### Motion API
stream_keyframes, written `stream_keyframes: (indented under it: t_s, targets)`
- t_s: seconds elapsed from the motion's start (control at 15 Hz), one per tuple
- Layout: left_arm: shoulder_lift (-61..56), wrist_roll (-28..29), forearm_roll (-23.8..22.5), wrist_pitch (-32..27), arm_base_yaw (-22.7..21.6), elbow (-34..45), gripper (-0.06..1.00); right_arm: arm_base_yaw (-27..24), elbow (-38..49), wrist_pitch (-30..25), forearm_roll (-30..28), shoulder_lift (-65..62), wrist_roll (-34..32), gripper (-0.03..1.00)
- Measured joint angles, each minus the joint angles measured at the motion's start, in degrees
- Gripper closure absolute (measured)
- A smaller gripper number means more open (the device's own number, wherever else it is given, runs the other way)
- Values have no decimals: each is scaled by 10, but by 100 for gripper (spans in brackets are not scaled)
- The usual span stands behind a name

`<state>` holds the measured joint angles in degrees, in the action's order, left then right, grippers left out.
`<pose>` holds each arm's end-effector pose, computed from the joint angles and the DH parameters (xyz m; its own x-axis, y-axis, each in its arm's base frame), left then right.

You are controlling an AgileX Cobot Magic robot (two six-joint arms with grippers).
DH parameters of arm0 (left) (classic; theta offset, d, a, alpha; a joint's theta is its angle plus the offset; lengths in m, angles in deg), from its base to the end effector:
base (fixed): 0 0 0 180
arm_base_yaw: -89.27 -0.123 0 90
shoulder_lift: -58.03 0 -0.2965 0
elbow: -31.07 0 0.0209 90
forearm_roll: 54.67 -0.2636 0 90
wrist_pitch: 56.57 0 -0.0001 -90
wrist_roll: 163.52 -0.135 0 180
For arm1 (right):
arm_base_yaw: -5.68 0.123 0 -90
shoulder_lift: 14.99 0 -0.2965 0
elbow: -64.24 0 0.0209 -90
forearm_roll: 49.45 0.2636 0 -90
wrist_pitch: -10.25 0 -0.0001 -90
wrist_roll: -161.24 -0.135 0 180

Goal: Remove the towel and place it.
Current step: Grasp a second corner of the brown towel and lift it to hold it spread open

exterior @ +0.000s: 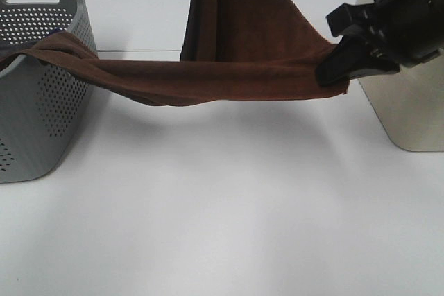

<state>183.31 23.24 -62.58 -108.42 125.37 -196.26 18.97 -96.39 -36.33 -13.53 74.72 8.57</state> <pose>0.4353 -0.2994 0.3550 -0.5308 0.3473 -0.7731 0.5014 0.8641 0.0439 0.2944 0.1287 0.2477 -0.8334 -0.2108 -0.5110 -0.4302 0.8279 0.3600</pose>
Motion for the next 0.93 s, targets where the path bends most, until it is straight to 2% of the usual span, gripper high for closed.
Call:
stream_keyframes:
  t_s: [0.07,0.13,0.33,0.4,0.53,0.6,0.67,0.8,0.93]
  targets:
    - [13,5,19,-1,-15,0,94,0,-37,-27,-73,0,-74,97]
    - [23,7,54,0,-30,0,94,0,-75,-54,-147,0,-121,97]
    - [28,2,163,37,-46,-13,94,0,-195,-111,-307,0,-218,97]
    - [28,-11,179,47,-46,-38,94,0,-235,-122,-340,0,-235,97]
    - [28,-26,190,54,-46,-118,94,0,-324,-131,-390,0,-246,97]
    - [26,-28,191,64,-46,-202,94,0,-415,-129,-423,-1,-250,97]
    - [25,-28,191,72,-46,-245,94,0,-456,-120,-435,-1,-250,97]
    - [23,-28,179,84,-47,-304,94,0,-521,-104,-435,-2,-250,97]
    - [20,-28,158,83,-47,-323,94,0,-543,-104,-423,-2,-250,97]
